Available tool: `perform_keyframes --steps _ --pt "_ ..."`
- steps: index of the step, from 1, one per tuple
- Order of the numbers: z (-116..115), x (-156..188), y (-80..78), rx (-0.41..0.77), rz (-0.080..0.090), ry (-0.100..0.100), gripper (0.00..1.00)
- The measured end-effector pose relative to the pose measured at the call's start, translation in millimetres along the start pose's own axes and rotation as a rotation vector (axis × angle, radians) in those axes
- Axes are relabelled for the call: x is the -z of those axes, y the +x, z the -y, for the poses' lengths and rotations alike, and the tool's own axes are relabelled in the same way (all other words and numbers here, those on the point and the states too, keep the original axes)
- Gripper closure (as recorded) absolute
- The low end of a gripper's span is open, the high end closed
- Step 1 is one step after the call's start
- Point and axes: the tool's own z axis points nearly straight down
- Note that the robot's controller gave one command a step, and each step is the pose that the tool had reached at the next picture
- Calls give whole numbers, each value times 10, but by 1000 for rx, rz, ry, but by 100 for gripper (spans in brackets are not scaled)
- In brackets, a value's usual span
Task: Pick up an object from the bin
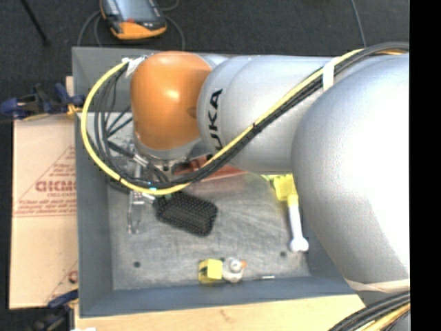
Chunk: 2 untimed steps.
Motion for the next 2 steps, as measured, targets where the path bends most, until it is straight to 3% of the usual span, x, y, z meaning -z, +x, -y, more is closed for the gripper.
perform_keyframes --steps 1,2 --pt "9 47 -21 -4 8 -2 0" --pt "182 -892 -356 -13 7 -2 100"
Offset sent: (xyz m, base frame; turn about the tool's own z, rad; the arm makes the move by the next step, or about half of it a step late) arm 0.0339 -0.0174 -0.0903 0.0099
